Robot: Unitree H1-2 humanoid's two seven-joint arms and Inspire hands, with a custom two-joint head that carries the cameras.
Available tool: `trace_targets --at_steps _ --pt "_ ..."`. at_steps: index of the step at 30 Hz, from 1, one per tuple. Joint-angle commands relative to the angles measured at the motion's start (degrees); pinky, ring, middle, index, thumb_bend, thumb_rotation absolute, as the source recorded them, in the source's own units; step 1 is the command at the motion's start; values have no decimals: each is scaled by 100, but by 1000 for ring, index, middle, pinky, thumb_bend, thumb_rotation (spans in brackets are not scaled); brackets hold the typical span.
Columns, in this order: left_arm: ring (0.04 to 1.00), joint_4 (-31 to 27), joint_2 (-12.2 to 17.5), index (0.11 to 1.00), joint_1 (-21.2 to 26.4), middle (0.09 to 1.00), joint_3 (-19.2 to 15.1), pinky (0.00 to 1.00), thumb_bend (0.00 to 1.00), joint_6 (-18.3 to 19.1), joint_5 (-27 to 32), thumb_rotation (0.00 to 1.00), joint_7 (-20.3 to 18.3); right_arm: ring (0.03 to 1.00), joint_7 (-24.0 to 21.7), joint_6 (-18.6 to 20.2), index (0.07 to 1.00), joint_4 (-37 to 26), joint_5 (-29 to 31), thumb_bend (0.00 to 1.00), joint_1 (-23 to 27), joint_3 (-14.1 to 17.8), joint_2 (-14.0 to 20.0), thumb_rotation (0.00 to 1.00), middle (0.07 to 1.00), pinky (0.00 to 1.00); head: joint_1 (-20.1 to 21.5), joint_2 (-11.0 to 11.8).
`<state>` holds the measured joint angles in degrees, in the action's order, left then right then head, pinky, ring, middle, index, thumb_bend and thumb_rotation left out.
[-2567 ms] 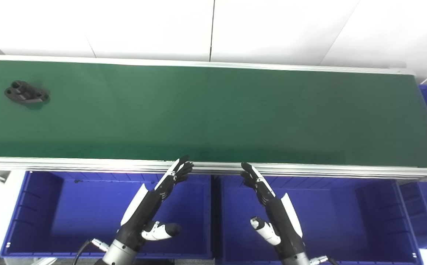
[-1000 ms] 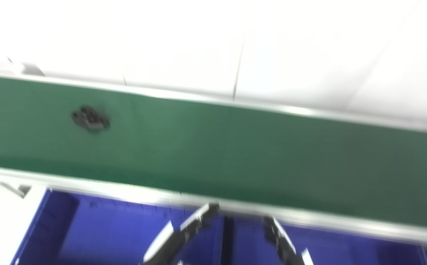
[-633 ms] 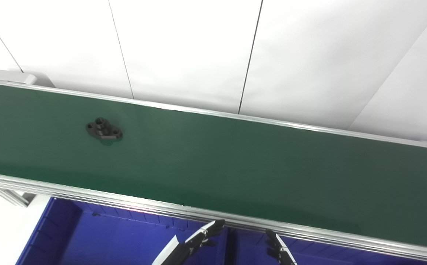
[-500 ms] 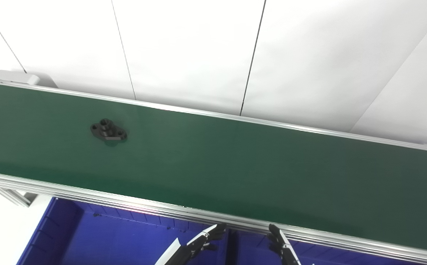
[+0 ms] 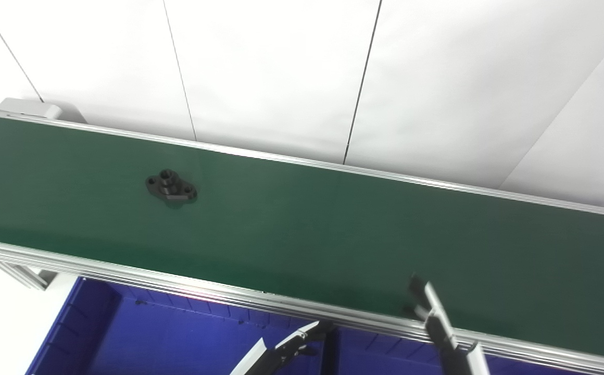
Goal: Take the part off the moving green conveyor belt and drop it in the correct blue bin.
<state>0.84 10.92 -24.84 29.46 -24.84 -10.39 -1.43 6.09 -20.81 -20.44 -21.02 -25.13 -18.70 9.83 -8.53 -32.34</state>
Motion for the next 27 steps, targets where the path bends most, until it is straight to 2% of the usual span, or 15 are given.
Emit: trace_targets --at_steps 1,4,8,11,15,17,20,24,27 --pt "908 -73 -76 914 16 929 20 822 822 -205 90 791 39 938 -157 256 953 -290 -72 789 199 117 -103 471 963 861 0 -5" --pt "915 -67 -84 921 35 934 9 832 830 -203 107 798 -36 934 -327 527 951 -323 -160 794 576 263 -239 470 955 856 15 -6" --pt "917 -70 -89 920 41 938 4 825 816 -206 88 789 -18 890 -516 868 940 -324 -399 810 1047 364 -398 501 934 766 68 -16" --pt "913 -84 -96 921 38 932 -4 825 808 -205 21 804 27 891 -719 1275 935 -308 -553 834 1493 382 -549 499 932 756 112 -38" --pt "915 -93 -104 929 45 937 -6 827 804 -204 27 809 -11 887 -961 1753 927 -273 -978 847 1979 320 -670 525 926 780 131 -51" --pt "912 -88 -110 931 45 937 -15 823 815 -205 36 817 -21 877 -1108 2059 922 -256 -1270 861 2231 265 -750 556 917 771 233 -127" --pt "915 -41 -103 937 95 941 12 829 830 -206 110 817 -19 859 -1325 2547 911 -179 -1689 890 2624 145 -937 537 900 724 233 -127" --pt "920 -34 -80 942 120 944 15 847 826 -205 148 800 -47 856 -1373 2843 899 134 -2084 901 3087 10 -1168 517 888 705 273 -134" --pt "929 -56 -76 947 107 944 2 866 834 -203 65 812 -22 855 -1323 2910 892 413 -2274 918 3378 -60 -1261 500 880 701 263 -126"
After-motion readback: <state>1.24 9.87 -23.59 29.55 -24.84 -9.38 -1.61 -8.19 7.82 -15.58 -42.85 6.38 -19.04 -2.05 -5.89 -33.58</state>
